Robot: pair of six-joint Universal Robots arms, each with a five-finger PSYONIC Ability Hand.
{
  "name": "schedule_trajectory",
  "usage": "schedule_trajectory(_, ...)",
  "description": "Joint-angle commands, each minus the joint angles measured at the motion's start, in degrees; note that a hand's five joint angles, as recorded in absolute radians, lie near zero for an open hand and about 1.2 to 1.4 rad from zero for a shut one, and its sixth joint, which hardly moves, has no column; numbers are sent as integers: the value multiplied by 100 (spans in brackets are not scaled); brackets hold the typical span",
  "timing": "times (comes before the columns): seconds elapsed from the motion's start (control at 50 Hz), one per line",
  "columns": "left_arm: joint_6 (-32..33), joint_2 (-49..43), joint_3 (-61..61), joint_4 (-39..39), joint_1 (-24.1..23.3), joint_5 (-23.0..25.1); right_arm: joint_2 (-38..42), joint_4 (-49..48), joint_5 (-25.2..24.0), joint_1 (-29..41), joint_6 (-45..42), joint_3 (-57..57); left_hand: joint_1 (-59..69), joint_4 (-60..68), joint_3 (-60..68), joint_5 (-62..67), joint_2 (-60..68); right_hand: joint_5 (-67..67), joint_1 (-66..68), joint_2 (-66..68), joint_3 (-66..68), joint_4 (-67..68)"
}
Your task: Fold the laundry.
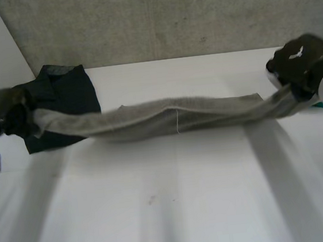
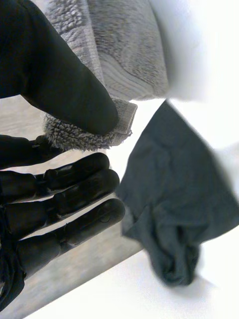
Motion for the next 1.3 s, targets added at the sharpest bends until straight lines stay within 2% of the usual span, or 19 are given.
schedule_trajectory(0.02,415,-1517,589,-186,-493,-937,1189,334,238,81,-503,-288,1569,1143,1196,1304,1149,1113,1538,1307,1203,1140)
schedule_trajectory(0.08,591,-2291,1247,-247,-660,-1228,1760,203,431,124,-547,-726,1569,1143,1196,1304,1149,1113,1538,1307,1203,1140)
schedule_trajectory(0.14,609,-2836,2169,-291,-792,-1071,2323,-165,554,168,-530,-1508,1569,1143,1196,1304,1149,1113,1538,1307,1203,1140)
schedule_trajectory(0.24,460,-3022,3813,-29,-907,-815,2851,-1377,660,265,-451,-3133,1569,1143,1196,1304,1149,1113,1538,1307,1203,1140)
schedule_trajectory(0.26,372,-3005,4277,303,-924,-885,2886,-1989,669,274,-346,-3580,1569,1143,1196,1304,1149,1113,1538,1307,1203,1140)
schedule_trajectory(0.32,187,-2926,4763,1007,-898,-1139,2834,-3037,643,265,-144,-3874,1569,1143,1196,1304,1149,1113,1538,1307,1203,1140)
schedule_trajectory(0.34,39,-2830,4895,1479,-854,-1436,2712,-3832,556,256,66,-3874,1569,1143,1196,1304,1149,1113,1538,1307,1203,1140)
schedule_trajectory(0.42,-199,-2549,4731,2386,-828,-1922,2457,-5365,283,274,462,-3481,1569,1143,1196,1304,1149,1113,1538,1307,1203,1140)
schedule_trajectory(0.44,-200,-2504,4642,2468,-827,-1914,2412,-5465,213,274,498,-3366,1569,1143,1196,1304,1149,1113,1538,1307,1203,1140)
schedule_trajectory(0.5,-200,-2320,4117,2425,-845,-1687,2281,-5414,-94,309,516,-2936,1569,1143,1196,1304,1149,1113,1538,1307,1203,1140)
schedule_trajectory(0.6,-209,-2170,3114,2205,-828,-1343,2201,-5133,-201,432,507,-2214,1569,1143,1196,1304,1149,1113,1538,1307,1203,1140)
schedule_trajectory(0.8,-358,-2757,1216,1766,-748,-1966,2744,-4141,-8,476,428,-765,1569,1143,1196,1304,1149,1113,1538,1307,1203,1140)
schedule_trajectory(0.9,-463,-3127,845,1625,-652,-2046,3193,-3657,62,467,340,-350,1569,1143,1196,1304,1149,1113,1538,1307,1203,1140)
schedule_trajectory(1.02,-683,-2838,625,1256,-397,-1967,3326,-3252,98,415,305,-51,1569,1143,1196,1304,1149,1113,1538,1307,1203,1140)
schedule_trajectory(1.1,-763,-2417,415,1168,-309,-1625,3168,-3181,89,353,384,151,-861,-1287,-1234,-1126,-1281,1113,1538,1307,1203,1140)
schedule_trajectory(1.12,-745,-2250,318,1185,-257,-1441,3055,-3173,80,336,436,238,-2533,-2959,-2907,-2798,-2954,1113,1538,1307,1203,1140)
schedule_trajectory(1.14,-728,-2179,274,1194,-221,-1352,2993,-3164,80,327,463,274,-3133,-3559,-3506,-3398,-3553,1113,1538,1307,1203,1140)
schedule_trajectory(1.26,-333,-1713,-113,1440,42,-790,2650,-3146,63,327,595,555,-3845,-4270,-4218,-4109,-4265,1113,1538,1307,1203,1140)
schedule_trajectory(1.3,27,-1599,-297,1598,157,-447,2535,-3164,54,318,613,678,-3879,-4305,-4252,-4144,-4299,1113,1538,1307,1203,1140)
